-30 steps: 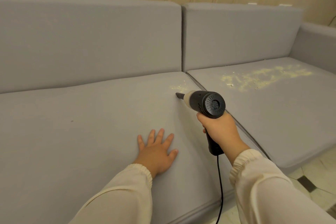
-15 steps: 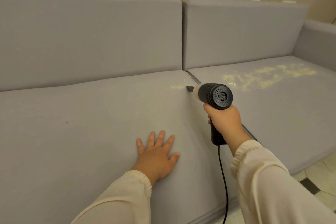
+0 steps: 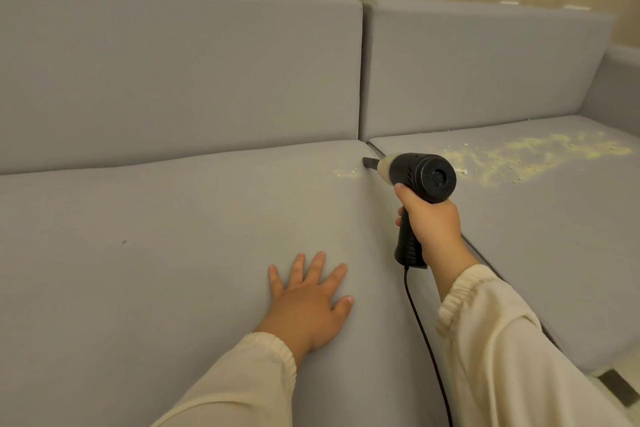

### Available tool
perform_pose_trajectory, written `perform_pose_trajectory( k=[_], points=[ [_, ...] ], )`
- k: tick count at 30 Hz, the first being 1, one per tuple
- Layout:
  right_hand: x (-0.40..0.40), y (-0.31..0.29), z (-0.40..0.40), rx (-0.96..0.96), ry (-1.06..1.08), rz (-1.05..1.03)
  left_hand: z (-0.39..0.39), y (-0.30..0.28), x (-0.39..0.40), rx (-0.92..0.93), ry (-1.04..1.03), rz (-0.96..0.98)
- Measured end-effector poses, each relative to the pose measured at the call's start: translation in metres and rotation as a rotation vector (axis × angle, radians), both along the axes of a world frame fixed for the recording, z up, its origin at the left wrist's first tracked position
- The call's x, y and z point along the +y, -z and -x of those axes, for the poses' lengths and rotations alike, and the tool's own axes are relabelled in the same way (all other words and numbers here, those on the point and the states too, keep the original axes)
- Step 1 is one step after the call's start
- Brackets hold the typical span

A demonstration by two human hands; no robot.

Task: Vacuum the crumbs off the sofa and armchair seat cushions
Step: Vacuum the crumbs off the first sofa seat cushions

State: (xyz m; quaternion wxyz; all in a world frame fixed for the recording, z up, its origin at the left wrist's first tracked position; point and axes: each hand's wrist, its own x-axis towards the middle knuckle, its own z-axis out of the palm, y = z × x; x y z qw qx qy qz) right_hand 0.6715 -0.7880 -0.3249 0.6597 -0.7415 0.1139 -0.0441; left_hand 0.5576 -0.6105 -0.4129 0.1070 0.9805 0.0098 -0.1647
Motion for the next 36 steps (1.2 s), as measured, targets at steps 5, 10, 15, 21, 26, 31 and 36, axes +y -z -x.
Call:
perform_pose_trajectory(
  k=[5, 10, 15, 21, 26, 31, 36],
  points=[
    [0.007, 0.001, -0.004, 0.004, -0.016, 0.04, -0.004, -0.001, 0.002, 0.012, 0.007, -0.002],
    [0.005, -0.006, 0.002, -0.022, -0.067, 0.222, -0.007, -0.003, 0.004, 0.031, 0.008, 0.009],
    [-0.006, -0.017, 0.015, -0.003, -0.104, 0.221, -0.001, -0.002, 0.002, 0.0, 0.004, 0.0],
    [-0.007, -0.025, 0.028, 0.024, -0.143, 0.125, -0.006, -0.013, -0.002, 0.062, -0.001, 0.003],
    [0.008, -0.023, 0.027, 0.021, -0.152, 0.096, -0.005, -0.009, -0.002, 0.056, 0.003, -0.006],
    [0.026, -0.025, 0.029, 0.012, -0.223, 0.122, -0.006, -0.008, -0.001, 0.066, 0.005, -0.003],
    [0.024, -0.03, 0.04, 0.017, -0.299, 0.169, -0.006, -0.008, 0.0, 0.067, 0.006, -0.004]
  ],
)
